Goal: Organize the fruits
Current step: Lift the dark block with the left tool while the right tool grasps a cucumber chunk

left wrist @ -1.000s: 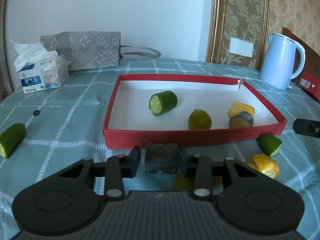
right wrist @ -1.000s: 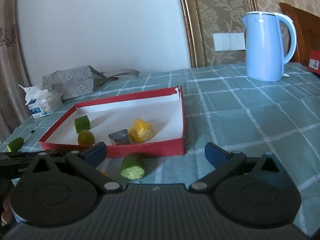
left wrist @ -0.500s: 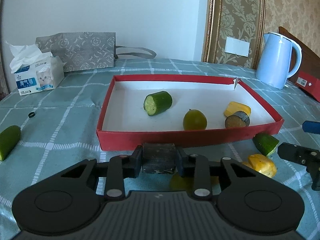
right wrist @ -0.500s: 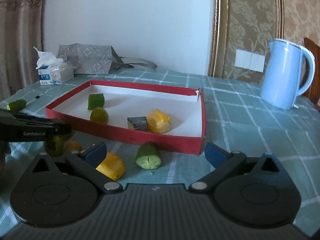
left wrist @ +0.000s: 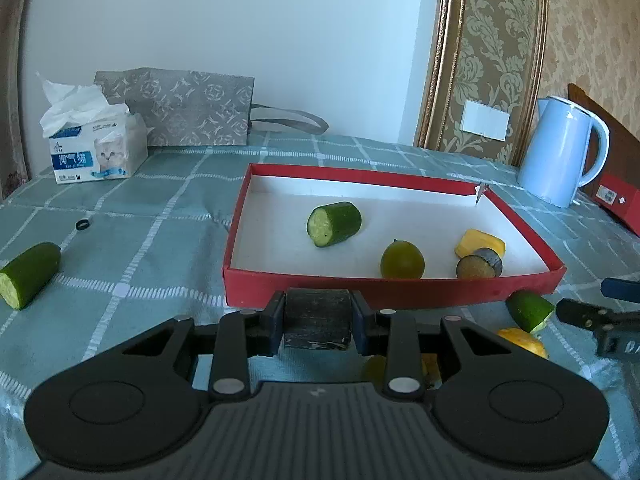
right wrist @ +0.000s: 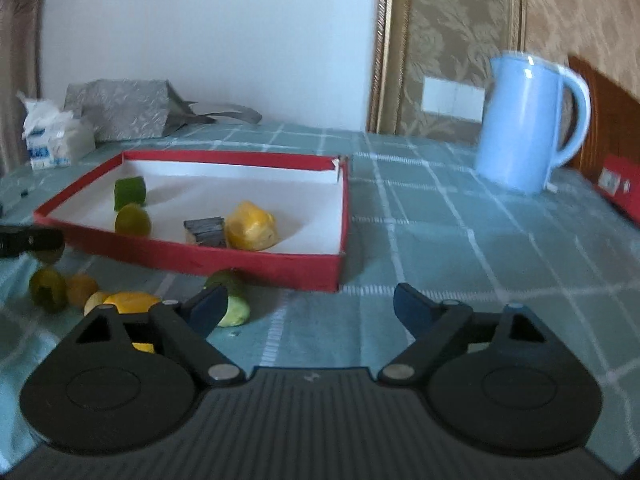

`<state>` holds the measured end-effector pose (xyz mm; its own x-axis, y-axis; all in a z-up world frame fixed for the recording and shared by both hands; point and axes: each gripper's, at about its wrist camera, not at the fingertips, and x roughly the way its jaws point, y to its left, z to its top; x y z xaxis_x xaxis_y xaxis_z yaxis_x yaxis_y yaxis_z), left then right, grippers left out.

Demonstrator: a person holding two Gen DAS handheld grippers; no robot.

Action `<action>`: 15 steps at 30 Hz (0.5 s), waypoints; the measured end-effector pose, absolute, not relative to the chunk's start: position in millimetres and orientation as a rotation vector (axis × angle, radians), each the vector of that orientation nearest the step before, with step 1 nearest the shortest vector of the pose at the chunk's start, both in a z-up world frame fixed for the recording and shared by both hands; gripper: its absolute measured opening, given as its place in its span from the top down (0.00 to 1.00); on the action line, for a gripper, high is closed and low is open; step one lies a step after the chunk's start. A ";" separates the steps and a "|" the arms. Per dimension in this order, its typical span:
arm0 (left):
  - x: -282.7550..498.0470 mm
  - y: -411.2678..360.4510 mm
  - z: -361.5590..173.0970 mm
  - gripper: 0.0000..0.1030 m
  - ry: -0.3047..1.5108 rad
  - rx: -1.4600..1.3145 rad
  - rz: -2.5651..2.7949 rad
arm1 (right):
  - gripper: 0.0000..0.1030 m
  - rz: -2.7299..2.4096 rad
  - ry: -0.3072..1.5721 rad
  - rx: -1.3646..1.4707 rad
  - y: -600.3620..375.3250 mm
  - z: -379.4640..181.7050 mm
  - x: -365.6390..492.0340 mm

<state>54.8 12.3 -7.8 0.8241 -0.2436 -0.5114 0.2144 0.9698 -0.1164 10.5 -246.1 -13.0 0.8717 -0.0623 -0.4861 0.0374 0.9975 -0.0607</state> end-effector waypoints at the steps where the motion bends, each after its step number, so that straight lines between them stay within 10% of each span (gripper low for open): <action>1: 55.0 12.8 -7.6 0.68 0.551 -0.059 -0.245 | 0.15 -0.053 0.508 -0.073 -242.3 -13.6 11.2; 15: 54.5 15.2 -7.3 0.68 0.560 -0.082 -0.248 | 0.26 0.081 0.607 0.052 -231.9 -15.9 34.6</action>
<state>54.5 15.2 -7.3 0.8184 -0.2547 -0.5151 0.2102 0.9670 -0.1442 34.6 -231.9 -15.9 0.8183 0.0919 -0.5673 -0.0610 0.9955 0.0731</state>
